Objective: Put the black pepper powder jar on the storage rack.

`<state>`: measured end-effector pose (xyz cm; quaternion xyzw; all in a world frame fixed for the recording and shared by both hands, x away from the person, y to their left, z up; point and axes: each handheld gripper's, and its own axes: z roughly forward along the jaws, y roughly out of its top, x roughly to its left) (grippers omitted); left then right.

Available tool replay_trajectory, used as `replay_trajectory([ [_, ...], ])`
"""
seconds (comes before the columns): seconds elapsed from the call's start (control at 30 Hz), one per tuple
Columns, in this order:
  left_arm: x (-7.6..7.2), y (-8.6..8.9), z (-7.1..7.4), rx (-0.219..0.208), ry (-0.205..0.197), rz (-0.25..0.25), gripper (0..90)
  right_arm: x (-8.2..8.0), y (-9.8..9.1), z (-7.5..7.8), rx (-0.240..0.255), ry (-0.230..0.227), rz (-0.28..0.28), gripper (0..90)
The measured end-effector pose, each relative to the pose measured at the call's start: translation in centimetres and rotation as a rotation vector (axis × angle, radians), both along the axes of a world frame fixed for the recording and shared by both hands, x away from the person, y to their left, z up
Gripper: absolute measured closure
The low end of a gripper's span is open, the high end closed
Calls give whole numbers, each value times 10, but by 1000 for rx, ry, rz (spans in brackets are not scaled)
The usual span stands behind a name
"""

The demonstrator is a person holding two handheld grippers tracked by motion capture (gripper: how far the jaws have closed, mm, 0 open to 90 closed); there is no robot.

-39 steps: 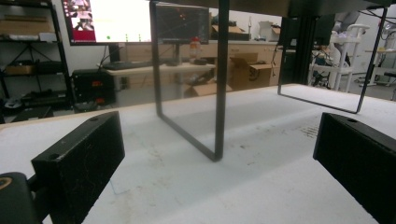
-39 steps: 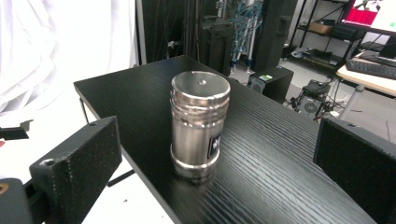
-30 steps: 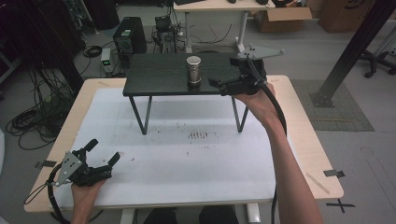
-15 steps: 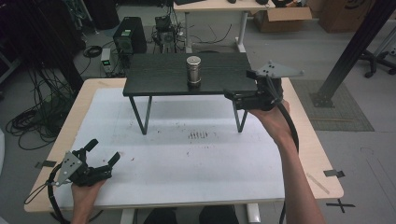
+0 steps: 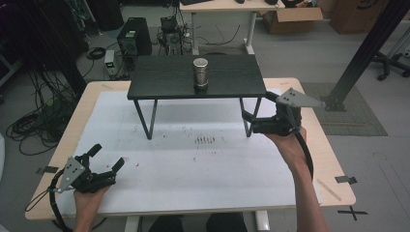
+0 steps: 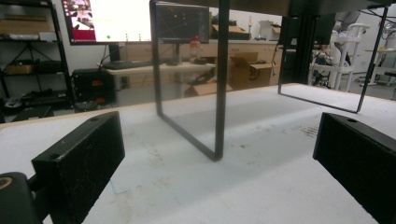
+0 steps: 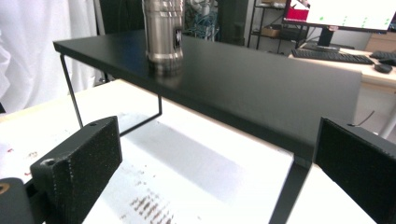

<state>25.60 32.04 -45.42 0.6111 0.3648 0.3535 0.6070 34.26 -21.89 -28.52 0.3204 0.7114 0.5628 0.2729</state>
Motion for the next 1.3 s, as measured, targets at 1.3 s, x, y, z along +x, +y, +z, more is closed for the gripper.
replay_trajectory([
  [1.3, 0, 0, 0, 0, 1, 1, 25, -48, -48, -141, 51, -21, -222, 8],
])
